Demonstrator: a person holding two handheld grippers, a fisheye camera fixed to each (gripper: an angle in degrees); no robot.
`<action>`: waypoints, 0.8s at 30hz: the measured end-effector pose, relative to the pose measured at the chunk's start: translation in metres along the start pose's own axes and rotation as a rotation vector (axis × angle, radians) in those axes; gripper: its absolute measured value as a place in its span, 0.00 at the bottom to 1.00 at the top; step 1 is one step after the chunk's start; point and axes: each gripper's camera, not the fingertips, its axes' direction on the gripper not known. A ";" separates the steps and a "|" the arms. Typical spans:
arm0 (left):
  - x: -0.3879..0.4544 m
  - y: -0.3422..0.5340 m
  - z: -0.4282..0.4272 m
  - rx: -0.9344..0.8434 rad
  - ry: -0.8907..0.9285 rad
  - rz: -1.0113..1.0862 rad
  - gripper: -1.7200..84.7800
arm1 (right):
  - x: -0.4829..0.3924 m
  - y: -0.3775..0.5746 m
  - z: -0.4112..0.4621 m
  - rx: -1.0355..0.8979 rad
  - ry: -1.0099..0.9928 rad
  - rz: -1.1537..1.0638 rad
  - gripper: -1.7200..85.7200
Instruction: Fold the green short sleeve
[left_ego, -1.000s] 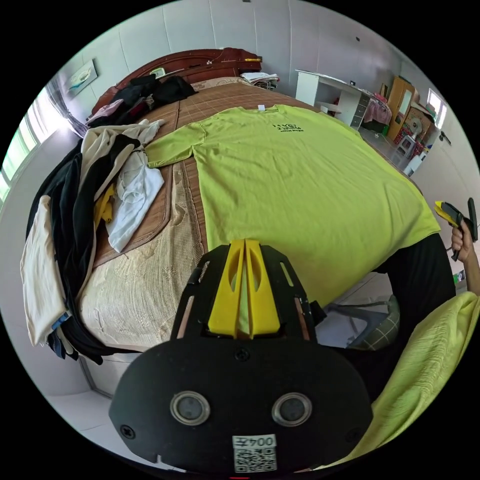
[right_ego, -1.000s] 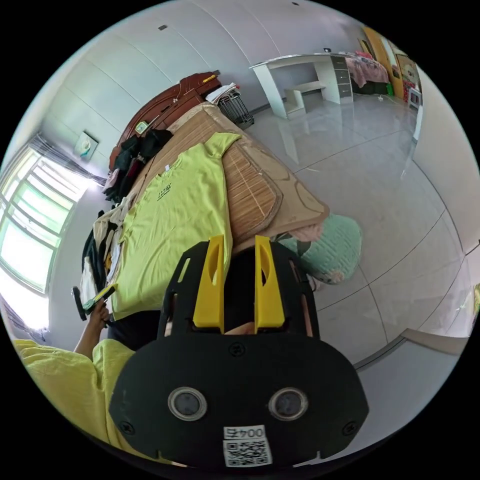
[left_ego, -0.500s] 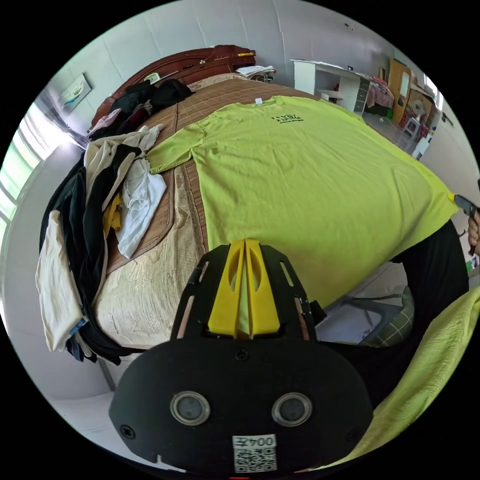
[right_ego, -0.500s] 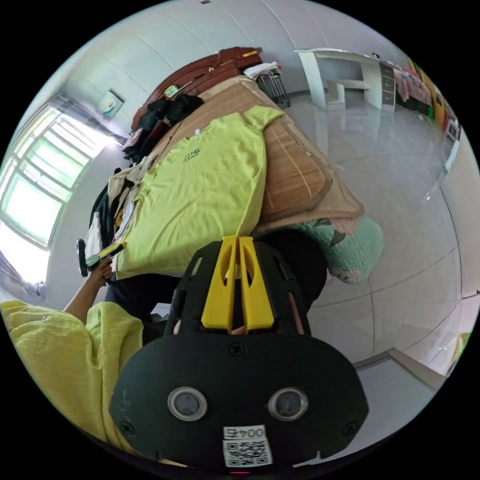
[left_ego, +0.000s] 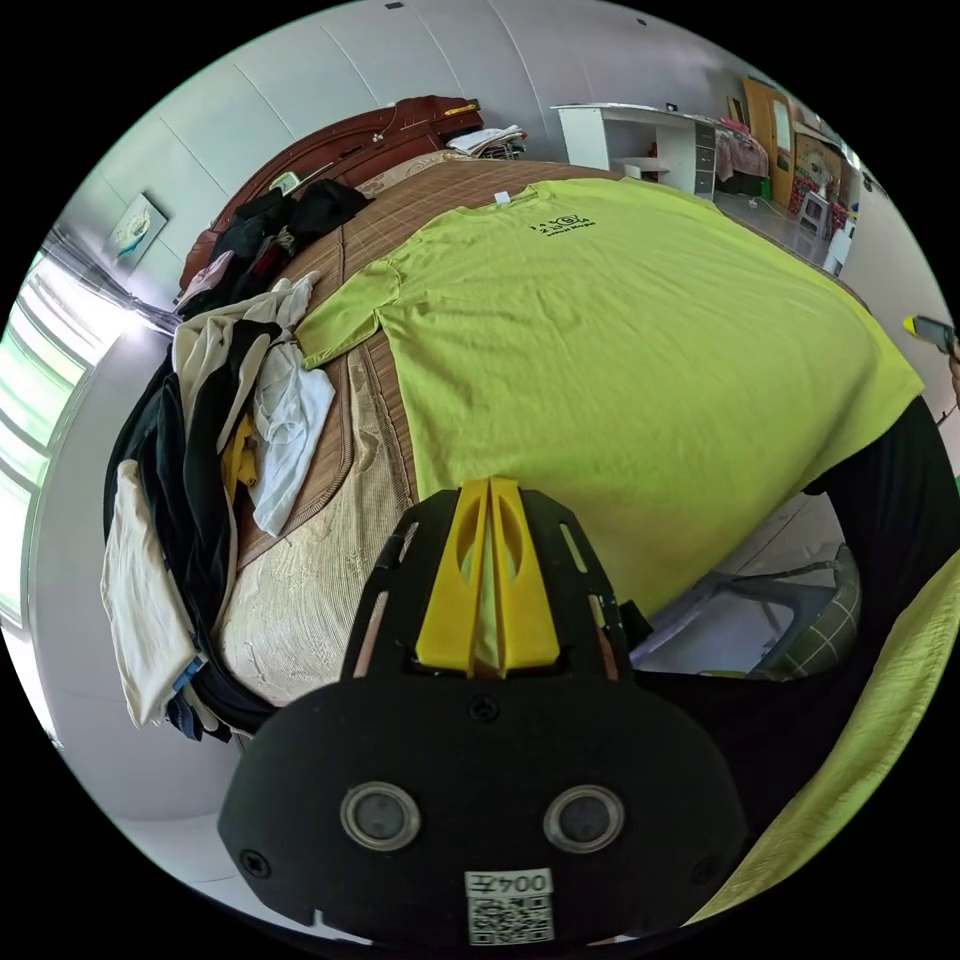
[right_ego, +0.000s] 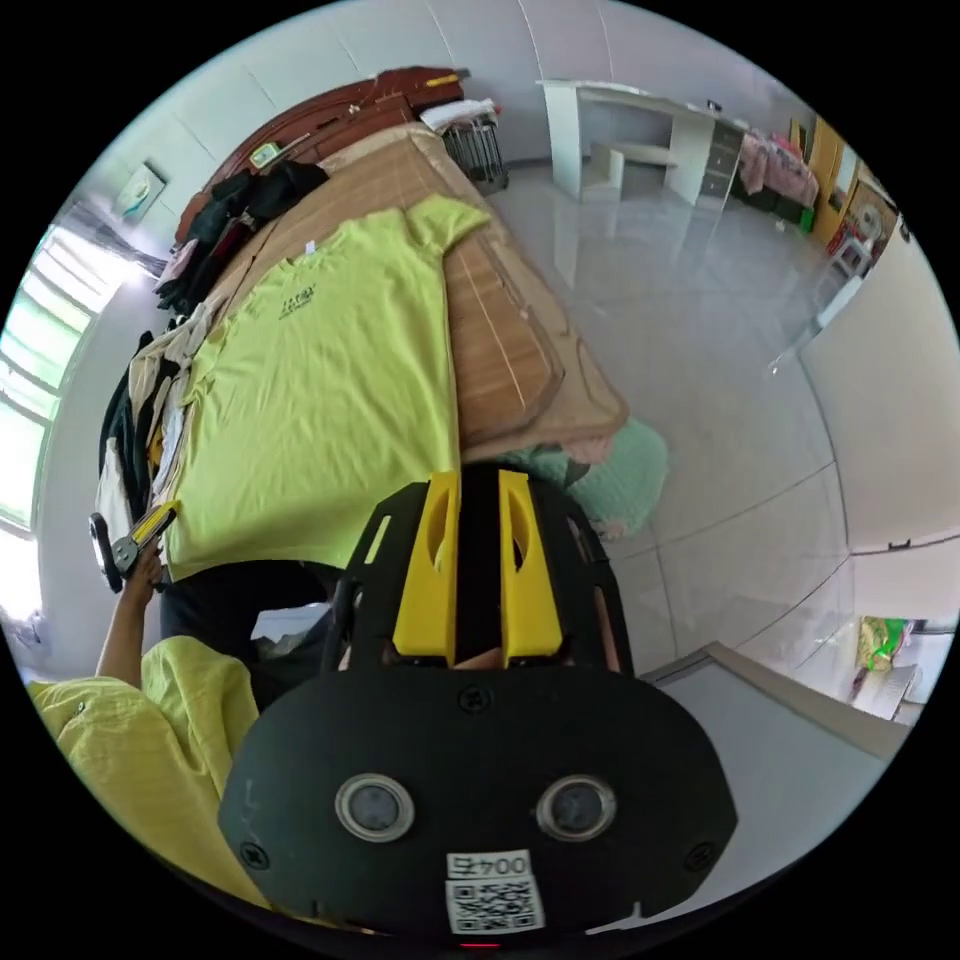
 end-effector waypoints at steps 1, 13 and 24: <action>0.001 0.000 0.001 0.000 -0.001 0.000 0.03 | -0.020 -0.009 -0.002 0.039 -0.017 -0.045 0.10; 0.003 0.011 0.020 -0.026 0.038 -0.039 0.02 | -0.153 -0.081 0.118 -0.023 0.009 -0.221 0.12; 0.011 0.031 0.036 0.006 0.046 -0.054 0.03 | -0.158 -0.039 0.100 0.078 -0.057 -0.206 0.12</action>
